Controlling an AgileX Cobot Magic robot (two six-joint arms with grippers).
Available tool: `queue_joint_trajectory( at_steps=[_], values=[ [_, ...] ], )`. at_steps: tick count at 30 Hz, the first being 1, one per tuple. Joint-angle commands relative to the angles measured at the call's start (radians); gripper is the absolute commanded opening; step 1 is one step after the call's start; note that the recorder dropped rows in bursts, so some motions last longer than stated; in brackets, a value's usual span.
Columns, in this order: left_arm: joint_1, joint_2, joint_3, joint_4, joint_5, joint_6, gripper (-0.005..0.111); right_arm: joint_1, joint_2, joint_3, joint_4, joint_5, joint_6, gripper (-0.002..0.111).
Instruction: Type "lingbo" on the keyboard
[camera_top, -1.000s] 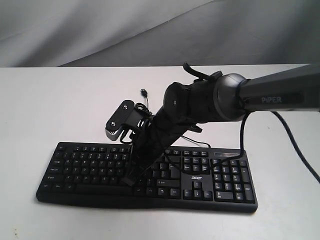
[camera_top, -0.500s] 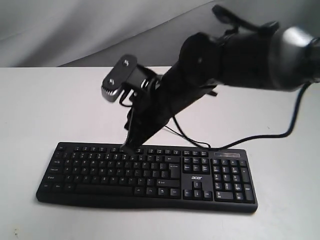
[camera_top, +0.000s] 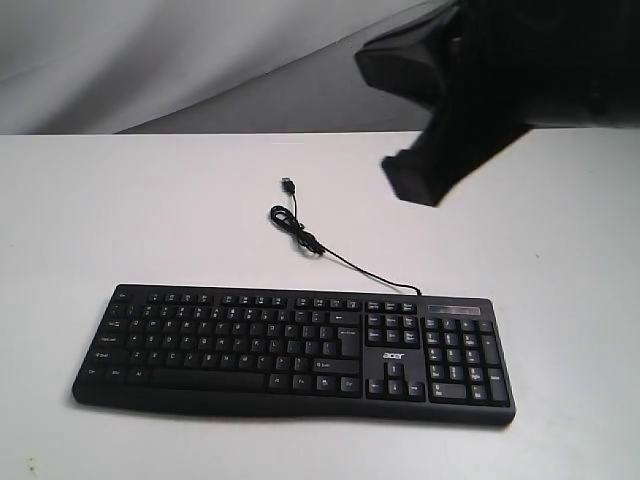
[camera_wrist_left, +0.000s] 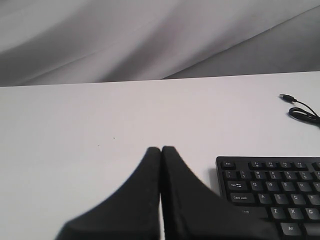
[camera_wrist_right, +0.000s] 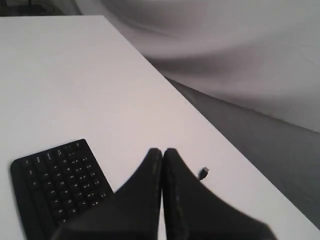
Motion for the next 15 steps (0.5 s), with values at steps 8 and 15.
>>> queue_joint_trajectory(
  at_steps=[8,15],
  values=[
    [0.001,0.005,0.005,-0.004,-0.006,-0.002,0.001,-0.001,-0.3,0.05,-0.011,-0.016,0.008,0.0],
    [0.001,0.005,0.005,-0.004,-0.006,-0.002,0.001,0.008,-0.465,0.05,-0.089,-0.007,0.111,0.0]
  ],
)
